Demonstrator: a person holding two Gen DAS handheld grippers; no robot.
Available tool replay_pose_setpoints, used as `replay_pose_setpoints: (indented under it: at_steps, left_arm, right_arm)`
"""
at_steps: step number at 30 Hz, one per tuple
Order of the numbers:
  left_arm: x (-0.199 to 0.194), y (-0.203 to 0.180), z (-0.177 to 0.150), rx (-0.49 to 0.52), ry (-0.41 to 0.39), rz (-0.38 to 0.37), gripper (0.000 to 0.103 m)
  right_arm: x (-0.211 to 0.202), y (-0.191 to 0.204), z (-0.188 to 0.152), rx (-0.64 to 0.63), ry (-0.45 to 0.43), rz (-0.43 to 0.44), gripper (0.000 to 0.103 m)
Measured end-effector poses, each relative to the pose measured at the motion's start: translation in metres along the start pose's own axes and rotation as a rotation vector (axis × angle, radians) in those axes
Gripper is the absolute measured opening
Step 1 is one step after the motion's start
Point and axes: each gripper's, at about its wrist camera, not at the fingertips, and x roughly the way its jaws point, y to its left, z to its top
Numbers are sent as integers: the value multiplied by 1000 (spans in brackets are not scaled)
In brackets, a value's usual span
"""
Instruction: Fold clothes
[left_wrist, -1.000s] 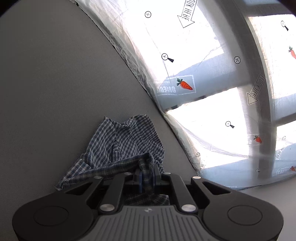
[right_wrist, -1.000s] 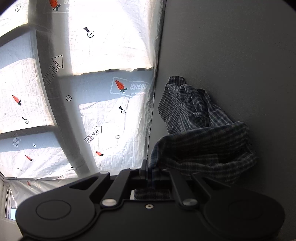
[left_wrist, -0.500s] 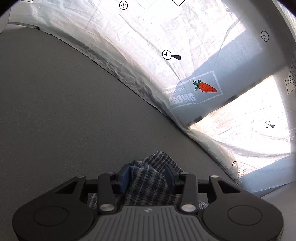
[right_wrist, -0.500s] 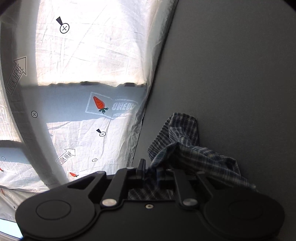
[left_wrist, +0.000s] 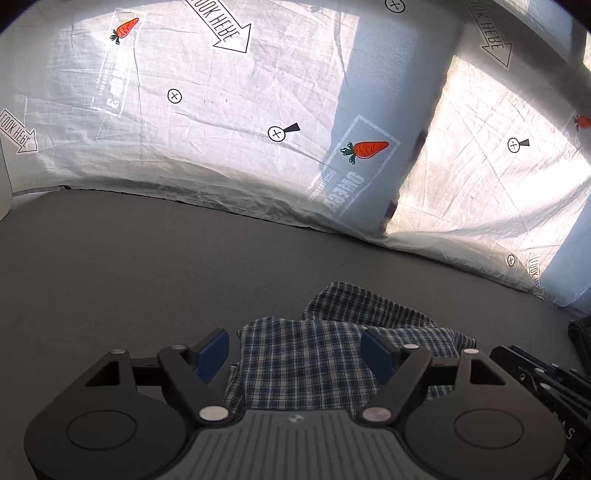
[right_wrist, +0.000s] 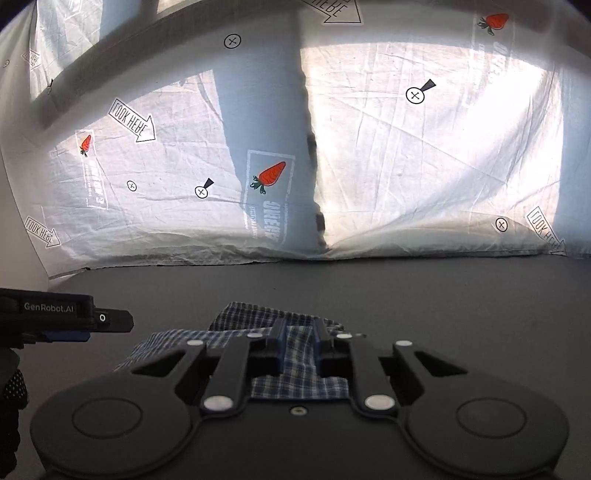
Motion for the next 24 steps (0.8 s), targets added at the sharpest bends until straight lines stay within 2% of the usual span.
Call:
replay_pose_setpoints:
  at_steps: [3,8,11,12,16,20,24]
  left_arm:
    - [11,-19,-15,102,-48,75,85]
    - [52,-17,-25,149,-26,166,87]
    - [79,-10,-32,152,34,201,89]
    - [83,-8,-34,137,43,203,93]
    - [97,4,-44,69,59,194,103]
    - [99,13,-46,24,62,154,103]
    - [101,16,-38,40,116,124,103]
  right_arm:
    - [10,17,-15,-28,11,2,15]
    - [47,25,-44,-110,86,-80,15]
    - [68,17,-58,-100,142,-117,15]
    - [74,15,-63,-94,158,-118,15]
    - [82,15,-75,-121,128,-132,16]
    - [82,8,-79,-80,109,-109,16]
    - [83,2,-67,-85,169,-71,19]
